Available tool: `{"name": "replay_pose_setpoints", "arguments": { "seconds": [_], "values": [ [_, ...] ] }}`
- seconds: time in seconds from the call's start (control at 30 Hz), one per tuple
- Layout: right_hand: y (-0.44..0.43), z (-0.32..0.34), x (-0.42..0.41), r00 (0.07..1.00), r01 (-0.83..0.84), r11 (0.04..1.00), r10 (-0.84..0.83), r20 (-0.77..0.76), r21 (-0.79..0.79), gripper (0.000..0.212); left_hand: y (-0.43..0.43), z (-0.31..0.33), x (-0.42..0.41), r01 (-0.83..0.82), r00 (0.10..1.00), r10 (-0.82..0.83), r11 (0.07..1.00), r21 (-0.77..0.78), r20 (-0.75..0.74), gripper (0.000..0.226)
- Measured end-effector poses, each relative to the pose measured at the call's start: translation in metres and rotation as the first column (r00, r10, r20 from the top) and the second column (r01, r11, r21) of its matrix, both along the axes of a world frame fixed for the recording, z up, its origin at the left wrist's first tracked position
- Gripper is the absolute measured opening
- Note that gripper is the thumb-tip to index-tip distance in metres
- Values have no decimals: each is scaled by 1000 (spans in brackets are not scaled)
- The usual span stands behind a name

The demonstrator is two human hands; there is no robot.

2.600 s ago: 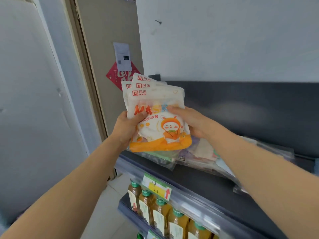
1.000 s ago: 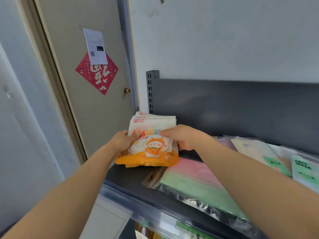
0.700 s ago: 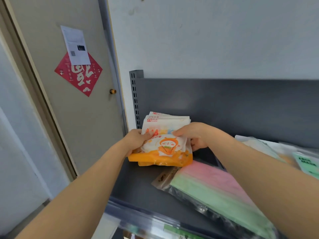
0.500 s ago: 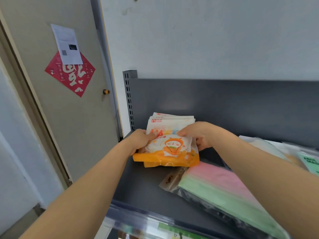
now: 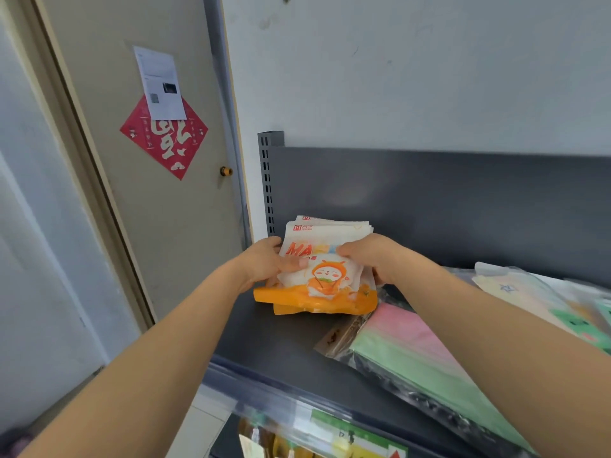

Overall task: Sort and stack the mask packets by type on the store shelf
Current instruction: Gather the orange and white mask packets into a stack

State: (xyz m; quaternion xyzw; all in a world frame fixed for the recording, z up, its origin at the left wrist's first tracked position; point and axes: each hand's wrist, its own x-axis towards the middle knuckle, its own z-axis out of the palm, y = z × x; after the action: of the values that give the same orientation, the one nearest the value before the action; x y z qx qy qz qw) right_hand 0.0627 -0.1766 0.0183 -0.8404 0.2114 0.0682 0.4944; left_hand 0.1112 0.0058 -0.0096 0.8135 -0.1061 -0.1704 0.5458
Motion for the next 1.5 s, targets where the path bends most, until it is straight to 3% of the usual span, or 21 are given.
{"name": "replay_pose_setpoints", "arguments": {
  "seconds": [0.13, 0.3, 0.4, 0.5, 0.6, 0.7, 0.83, 1.1, 1.2, 1.5],
  "values": [
    [-5, 3, -4, 995, -76, 994, 81, -60, 77, 52, -7, 1, -13, -80, 989, 80, 997, -7, 127, 61],
    [-4, 1, -8, 989, -139, 986, 143, -43, 90, 53, 0, 3, -34, 75, 997, -74, 985, 157, -15, 97],
    [2, 0, -12, 984, -173, 981, 175, -18, 86, 53, 5, 3, -43, 40, 996, -57, 975, 219, 74, 108],
    [9, 0, -20, 980, -201, 974, 200, 14, 102, 54, 9, 3, -47, -36, 978, -10, 976, 215, 208, 101],
    [18, -4, -31, 977, -213, 977, 213, 6, -8, 58, 20, 0, -51, -43, 981, -1, 974, 224, 196, 94],
    [29, -6, -43, 980, -192, 976, 196, 33, -103, 45, 29, -3, -58, -42, 981, -1, 974, 222, 193, 95],
    [41, -5, -64, 990, -88, 965, 113, 88, -245, 39, 33, -11, -71, -41, 969, 12, 993, 112, 248, 91],
    [55, -11, -88, 975, 93, 954, -29, 220, -284, 45, 48, -11, -97, 13, 981, -14, 1000, 6, 192, 88],
    [63, -14, -98, 968, 87, 944, -5, 250, -319, 44, 51, -12, -106, 28, 974, -27, 1000, -5, 223, 74],
    [79, -16, -129, 956, 106, 905, 21, 292, -412, 40, 61, -19, -109, -57, 952, 47, 998, 24, 301, 79]
  ]
}}
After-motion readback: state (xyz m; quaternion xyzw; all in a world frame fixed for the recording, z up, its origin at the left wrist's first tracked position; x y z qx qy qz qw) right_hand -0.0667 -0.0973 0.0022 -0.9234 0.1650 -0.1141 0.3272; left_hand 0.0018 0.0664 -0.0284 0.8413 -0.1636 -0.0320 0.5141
